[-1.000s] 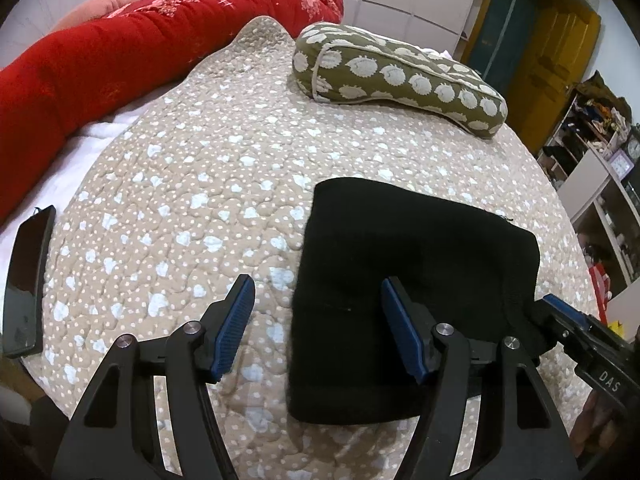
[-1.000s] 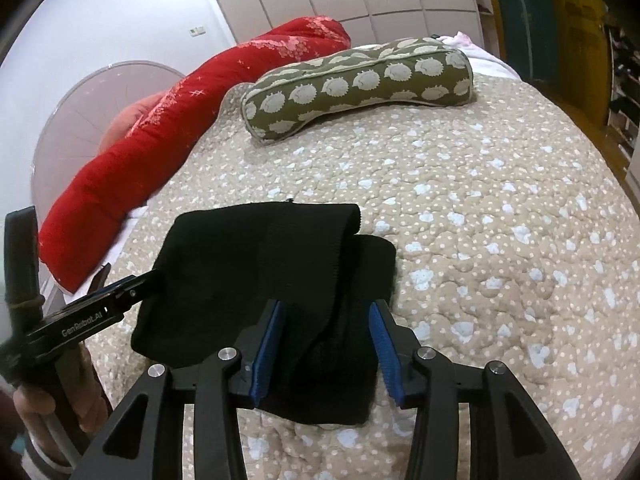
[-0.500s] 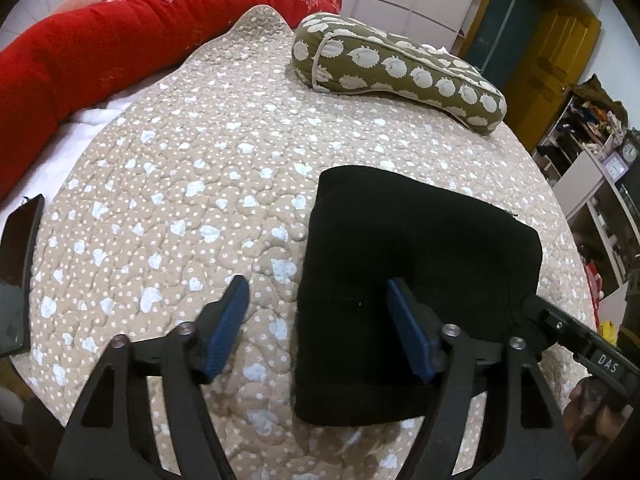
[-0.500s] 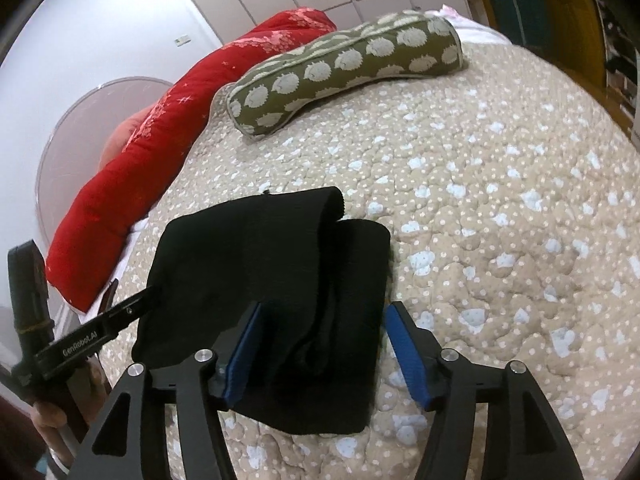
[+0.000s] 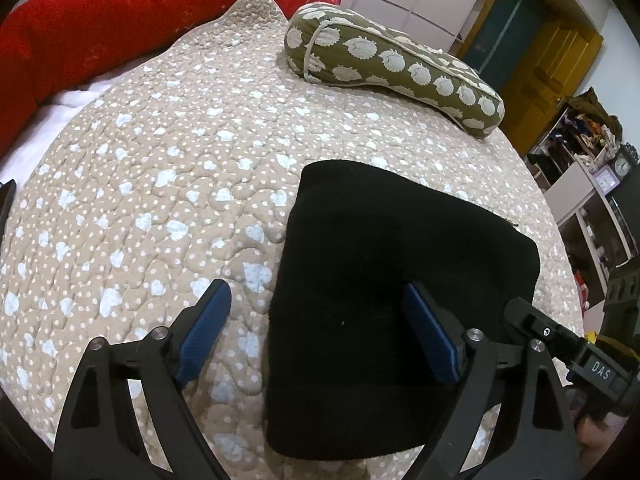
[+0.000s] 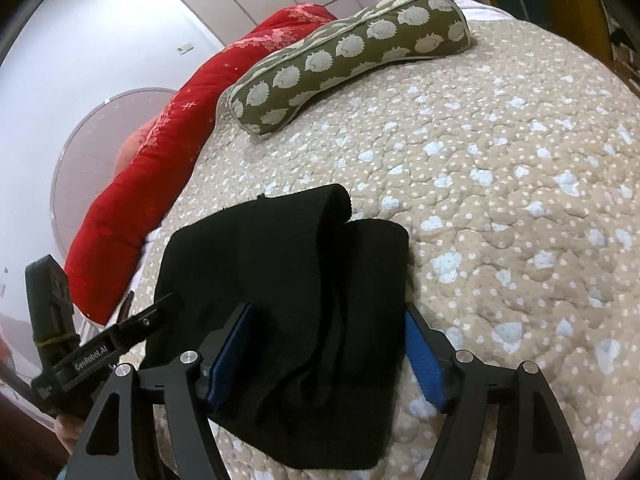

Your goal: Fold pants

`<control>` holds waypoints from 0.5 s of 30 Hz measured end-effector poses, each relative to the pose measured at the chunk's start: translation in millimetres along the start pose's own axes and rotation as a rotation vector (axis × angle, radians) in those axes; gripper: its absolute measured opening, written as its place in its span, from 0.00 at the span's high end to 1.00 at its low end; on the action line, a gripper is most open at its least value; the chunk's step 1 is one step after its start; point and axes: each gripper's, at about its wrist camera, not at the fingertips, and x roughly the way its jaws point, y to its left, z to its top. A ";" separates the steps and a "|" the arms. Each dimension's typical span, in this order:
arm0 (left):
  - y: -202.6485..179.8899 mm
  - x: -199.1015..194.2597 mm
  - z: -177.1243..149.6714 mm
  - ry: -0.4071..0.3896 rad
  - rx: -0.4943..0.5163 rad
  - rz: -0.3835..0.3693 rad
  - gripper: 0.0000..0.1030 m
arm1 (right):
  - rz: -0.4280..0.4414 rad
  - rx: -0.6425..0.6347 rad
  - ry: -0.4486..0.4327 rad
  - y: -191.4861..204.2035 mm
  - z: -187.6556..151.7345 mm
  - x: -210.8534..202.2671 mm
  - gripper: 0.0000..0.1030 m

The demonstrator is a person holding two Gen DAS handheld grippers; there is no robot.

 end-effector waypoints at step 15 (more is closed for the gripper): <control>6.7 6.7 0.5 0.008 -0.044 -0.012 0.06 | -0.052 -0.019 -0.004 13.9 3.6 14.6 0.17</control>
